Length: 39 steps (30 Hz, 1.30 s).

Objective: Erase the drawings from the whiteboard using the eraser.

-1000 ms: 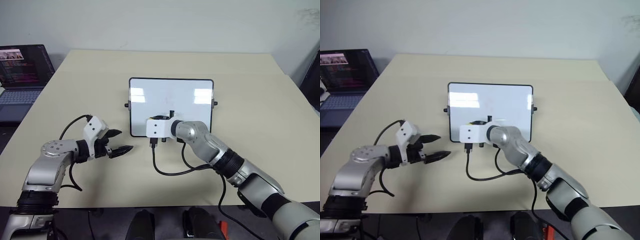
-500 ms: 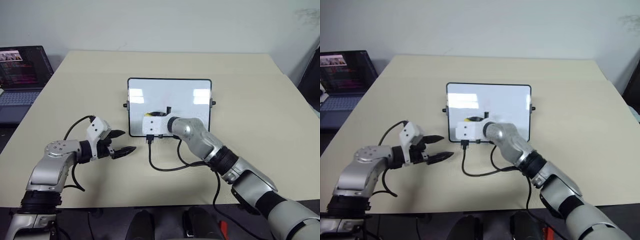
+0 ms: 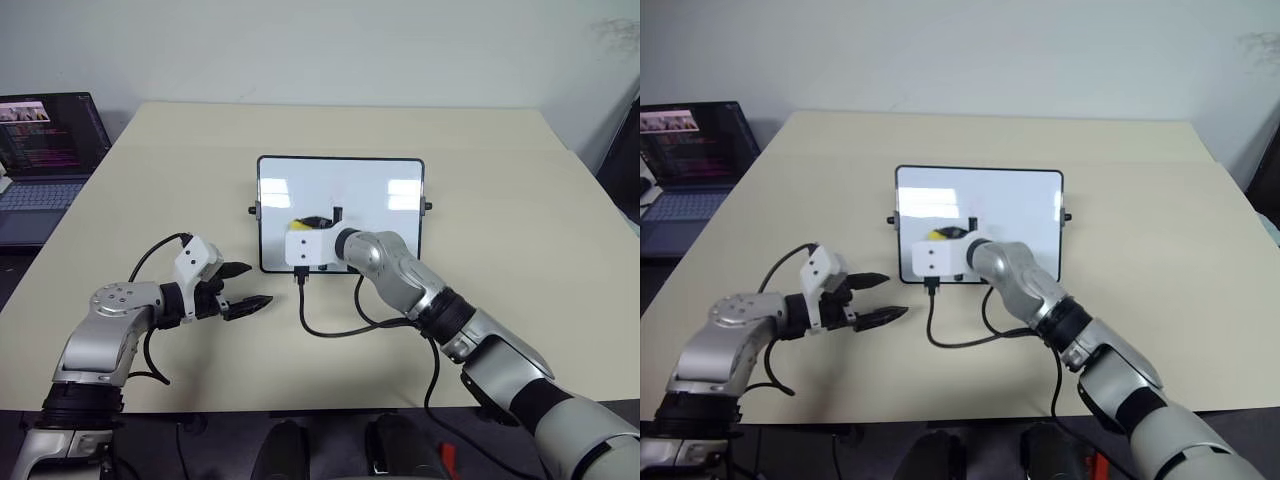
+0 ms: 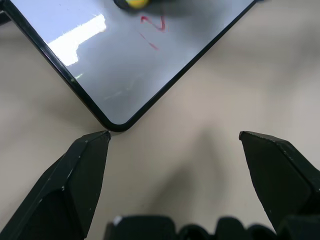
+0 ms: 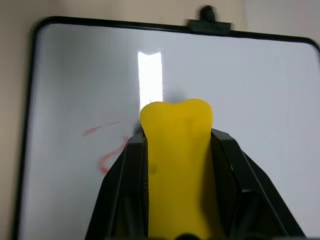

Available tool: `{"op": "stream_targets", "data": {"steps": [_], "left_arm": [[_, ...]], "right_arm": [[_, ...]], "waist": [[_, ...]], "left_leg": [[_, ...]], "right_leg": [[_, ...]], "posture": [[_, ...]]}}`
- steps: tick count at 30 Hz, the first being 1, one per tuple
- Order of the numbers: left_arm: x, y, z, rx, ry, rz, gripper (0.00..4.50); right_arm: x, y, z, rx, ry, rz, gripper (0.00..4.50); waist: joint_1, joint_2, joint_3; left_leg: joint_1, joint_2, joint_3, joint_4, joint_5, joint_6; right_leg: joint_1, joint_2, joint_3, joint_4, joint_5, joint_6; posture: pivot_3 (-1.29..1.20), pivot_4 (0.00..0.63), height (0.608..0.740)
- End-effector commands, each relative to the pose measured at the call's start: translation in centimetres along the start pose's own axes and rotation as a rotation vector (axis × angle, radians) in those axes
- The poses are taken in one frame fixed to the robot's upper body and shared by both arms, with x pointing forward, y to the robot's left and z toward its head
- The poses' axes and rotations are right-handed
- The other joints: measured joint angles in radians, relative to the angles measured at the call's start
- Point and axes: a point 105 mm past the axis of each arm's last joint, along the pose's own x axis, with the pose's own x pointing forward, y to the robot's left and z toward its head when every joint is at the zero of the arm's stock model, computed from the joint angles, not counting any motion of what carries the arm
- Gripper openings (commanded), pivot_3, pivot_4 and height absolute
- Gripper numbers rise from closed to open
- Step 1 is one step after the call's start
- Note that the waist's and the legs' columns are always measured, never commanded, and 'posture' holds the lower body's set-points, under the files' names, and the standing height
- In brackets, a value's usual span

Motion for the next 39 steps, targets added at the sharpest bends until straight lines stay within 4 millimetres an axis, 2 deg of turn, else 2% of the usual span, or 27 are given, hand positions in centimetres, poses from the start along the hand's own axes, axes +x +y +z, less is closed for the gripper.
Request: {"op": "stream_targets", "data": {"steps": [1,3,7,10,12,14,17,20,22,24,26,28,30,34,37,39], "left_arm": [[-0.2,-0.1,1.1,0.042,-0.031,0.002,4.50],[-0.2,-0.1,1.1,0.042,-0.030,0.002,4.50],[-0.2,0.0,1.1,0.043,-0.029,0.000,4.50],[-0.1,0.0,1.2,0.044,-0.029,-0.002,4.50],[-0.1,0.1,1.2,0.044,-0.029,-0.002,4.50],[0.0,0.1,1.2,0.045,-0.029,-0.003,4.50],[0.0,0.1,1.2,0.046,-0.031,-0.005,4.50],[0.1,0.1,1.2,0.046,-0.031,-0.007,4.50],[0.2,0.1,1.2,0.045,-0.031,-0.007,4.50],[0.2,0.1,1.2,0.041,-0.029,-0.010,4.50],[0.2,0.1,1.2,0.040,-0.029,-0.011,4.50],[0.2,0.1,1.2,0.040,-0.029,-0.012,4.50],[0.2,0.1,1.2,0.039,-0.029,-0.012,4.50],[0.3,0.1,1.2,0.040,-0.031,-0.013,4.50],[0.3,0.1,1.2,0.041,-0.029,-0.011,4.50],[0.3,0.1,1.2,0.041,-0.030,-0.010,4.50]], "right_arm": [[-0.2,2.9,-1.7,-0.014,0.059,0.111,1.29],[-0.2,2.1,-1.6,-0.016,0.055,0.070,1.29],[-0.2,-1.9,-1.2,-0.013,0.038,-0.102,1.29],[-0.5,-2.9,-1.7,-0.014,0.043,-0.135,1.29],[-0.6,-1.7,-2.6,-0.023,0.068,-0.075,1.29],[-0.7,0.7,-3.6,-0.032,0.100,0.042,1.29],[-1.1,3.1,-4.1,-0.040,0.110,0.147,1.29],[-1.1,2.5,-3.9,-0.041,0.110,0.119,1.29],[-1.0,1.1,-3.6,-0.034,0.105,0.043,1.29],[-1.1,-1.5,-3.3,-0.026,0.093,-0.073,1.29],[-1.2,-2.7,-3.2,-0.028,0.086,-0.120,1.29],[-1.2,-2.6,-3.3,-0.028,0.084,-0.109,1.29],[-1.1,-1.5,-3.3,-0.022,0.078,-0.062,1.29],[-0.8,1.8,-3.0,-0.008,0.069,0.081,1.29],[-0.8,2.3,-3.4,-0.015,0.092,0.100,1.29],[-0.9,1.1,-3.7,-0.016,0.108,0.047,1.29]], "waist": [[0.000,0.000,0.000],[0.001,0.000,0.000],[0.001,0.000,0.000],[0.002,0.000,0.000],[0.002,0.000,0.000],[0.002,0.000,0.000],[0.002,0.000,0.000],[0.001,0.000,0.000],[0.001,0.000,0.000],[0.001,0.000,0.000],[0.002,0.000,0.000],[0.003,0.000,0.000],[0.002,0.000,0.000],[0.001,-0.001,0.000],[0.000,-0.001,0.000],[0.001,-0.001,0.000]], "left_leg": [[0.000,0.000,0.000,0.000,0.000,0.000],[0.000,0.000,0.000,0.001,0.000,0.000],[0.003,0.000,0.000,0.001,0.001,0.001],[0.003,0.000,-0.001,0.001,0.002,0.001],[0.003,0.000,0.000,0.001,0.002,0.001],[0.003,0.000,0.000,0.000,0.002,0.001],[0.003,0.000,0.000,0.000,0.002,0.002],[0.005,0.000,0.000,0.000,0.002,0.002],[0.006,0.000,0.000,0.000,0.002,0.002],[0.006,0.000,0.000,0.000,0.003,0.003],[0.006,0.000,0.000,0.000,0.003,0.003],[0.006,0.000,-0.001,0.000,0.003,0.003],[0.006,0.000,0.000,0.000,0.003,0.003],[0.005,0.000,0.000,-0.001,0.003,0.003],[0.006,0.000,0.000,-0.001,0.003,0.003],[0.006,0.000,0.000,-0.001,0.003,0.003]], "right_leg": [[0.000,0.000,0.000,0.000,0.000,0.000],[0.000,0.000,0.000,0.002,0.000,0.000],[0.002,0.000,0.000,0.003,0.000,0.000],[0.002,0.000,0.000,0.003,0.000,0.000],[0.002,0.000,0.000,0.003,0.000,0.000],[0.002,0.000,0.000,0.002,0.000,0.000],[0.002,0.000,0.000,0.002,0.000,0.000],[0.004,0.000,0.000,0.002,0.000,0.000],[0.004,0.000,0.000,0.002,0.000,0.000],[0.005,0.000,0.000,0.003,0.000,0.000],[0.005,0.001,0.000,0.003,0.000,-0.001],[0.004,0.001,0.000,0.003,0.001,-0.001],[0.004,0.001,0.000,0.002,0.001,-0.001],[0.004,0.000,0.000,0.001,0.001,-0.001],[0.004,0.000,0.000,0.002,0.001,-0.001],[0.004,0.000,0.000,0.002,0.001,-0.001]], "posture": [[0.00,0.150,0.740],[0.00,0.150,0.740],[0.00,0.150,0.740],[0.00,0.150,0.740],[0.00,0.150,0.740],[0.00,0.150,0.740],[0.00,0.150,0.740],[0.00,0.150,0.740],[0.00,0.150,0.740],[0.00,0.150,0.740],[0.00,0.150,0.740],[0.00,0.150,0.740],[0.00,0.150,0.740],[0.00,0.150,0.740],[0.00,0.150,0.740],[0.00,0.150,0.740]]}}
